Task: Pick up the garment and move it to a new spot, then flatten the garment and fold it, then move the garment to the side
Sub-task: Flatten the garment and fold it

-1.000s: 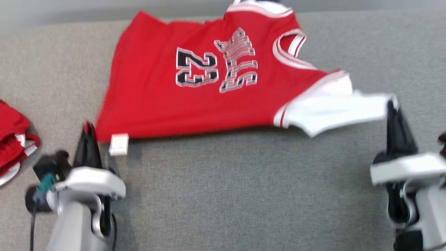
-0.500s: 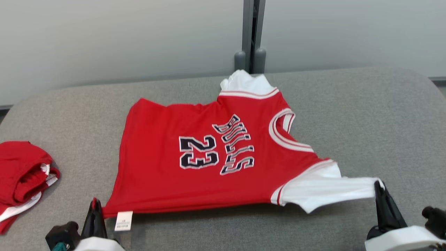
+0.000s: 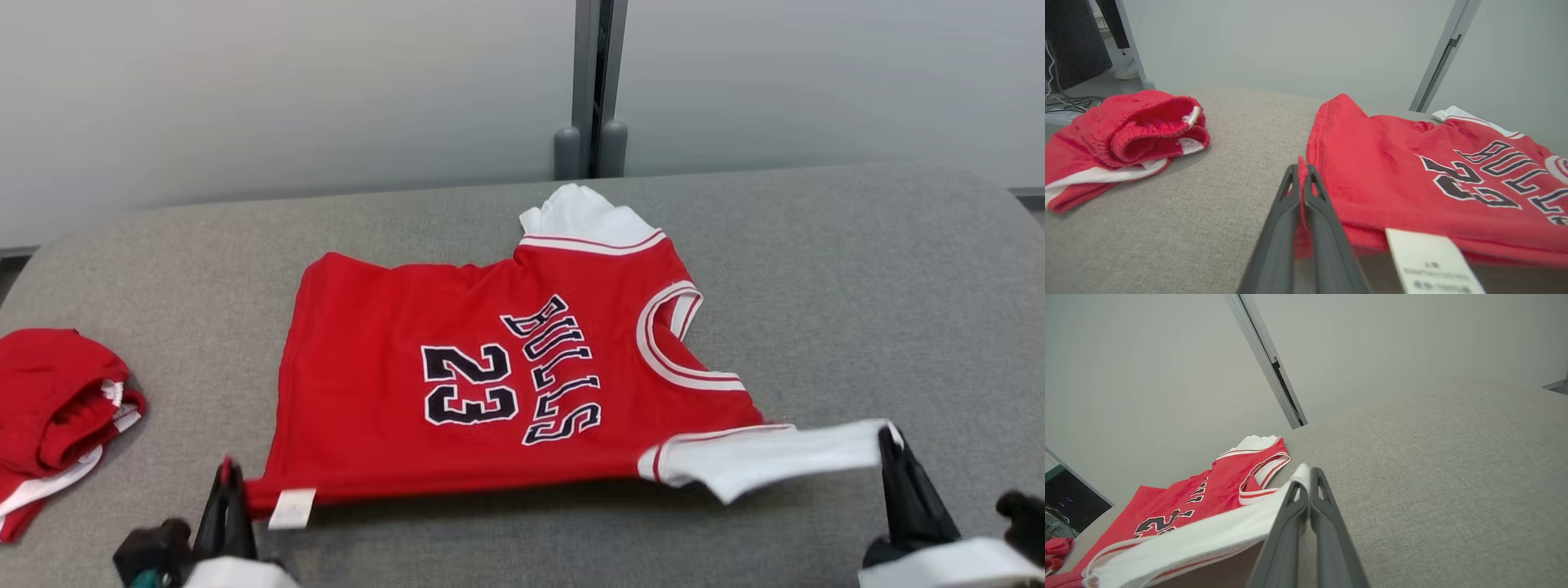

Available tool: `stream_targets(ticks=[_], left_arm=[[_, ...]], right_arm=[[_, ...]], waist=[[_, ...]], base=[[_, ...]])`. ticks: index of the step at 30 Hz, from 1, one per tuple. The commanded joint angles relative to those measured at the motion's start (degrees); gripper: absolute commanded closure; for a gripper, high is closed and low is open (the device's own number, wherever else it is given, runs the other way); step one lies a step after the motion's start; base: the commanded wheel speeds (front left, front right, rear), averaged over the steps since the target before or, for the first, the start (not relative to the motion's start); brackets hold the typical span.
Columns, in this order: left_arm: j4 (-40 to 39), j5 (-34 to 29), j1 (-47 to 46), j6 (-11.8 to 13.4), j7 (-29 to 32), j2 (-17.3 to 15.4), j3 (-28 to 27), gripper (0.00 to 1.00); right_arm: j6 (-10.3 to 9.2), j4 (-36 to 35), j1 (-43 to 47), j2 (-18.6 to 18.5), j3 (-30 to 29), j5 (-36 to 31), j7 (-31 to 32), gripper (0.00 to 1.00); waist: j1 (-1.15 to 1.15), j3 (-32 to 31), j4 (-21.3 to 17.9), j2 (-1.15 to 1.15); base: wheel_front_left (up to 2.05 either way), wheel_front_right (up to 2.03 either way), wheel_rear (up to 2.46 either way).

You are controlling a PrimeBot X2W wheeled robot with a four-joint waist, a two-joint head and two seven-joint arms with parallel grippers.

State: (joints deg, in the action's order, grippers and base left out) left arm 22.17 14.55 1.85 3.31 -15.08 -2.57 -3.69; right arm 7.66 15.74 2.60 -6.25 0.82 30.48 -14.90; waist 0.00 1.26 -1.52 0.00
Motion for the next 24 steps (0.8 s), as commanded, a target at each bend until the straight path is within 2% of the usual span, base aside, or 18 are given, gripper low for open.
stream_targets(ticks=[1, 7, 13, 19, 24], left_arm=[[-0.26, -0.74, -3.23, -0.51, -0.12, -0.58, 0.80, 1.00], [1.81, -2.68, -10.24, -1.44, -0.12, -0.53, 3.38, 1.00], [7.23, -4.76, -19.44, -2.46, -0.12, -0.49, 5.16, 1.00], [12.09, -6.81, -26.94, -3.18, -0.12, -0.48, 5.56, 1.00], [14.99, -8.59, -31.36, -3.62, -0.12, -0.72, 5.25, 1.00]], right_arm=[[-0.30, 0.20, -3.30, -0.68, 0.18, -0.18, -0.42, 1.00], [-0.23, 3.78, -11.20, -1.01, 1.91, -1.49, -0.36, 1.00], [-0.18, 12.19, -21.44, -1.89, 3.92, -3.31, -0.18, 1.00], [-0.18, 19.55, -29.81, -2.39, 5.49, -5.10, -0.26, 1.00], [-0.18, 22.86, -34.06, -1.99, 5.32, -6.47, -0.32, 1.00]], waist=[[0.00, 1.89, 0.15, 0.00], [0.00, 5.64, 0.51, 0.00], [0.00, 10.39, 1.19, 0.00], [0.00, 14.30, 1.94, 0.00], [0.00, 16.48, 2.31, 0.00]], base=[[0.00, 0.00, 0.00], [0.00, 0.00, 0.00], [0.00, 0.00, 0.00], [0.00, 0.00, 0.00], [0.00, 0.00, 0.00]])
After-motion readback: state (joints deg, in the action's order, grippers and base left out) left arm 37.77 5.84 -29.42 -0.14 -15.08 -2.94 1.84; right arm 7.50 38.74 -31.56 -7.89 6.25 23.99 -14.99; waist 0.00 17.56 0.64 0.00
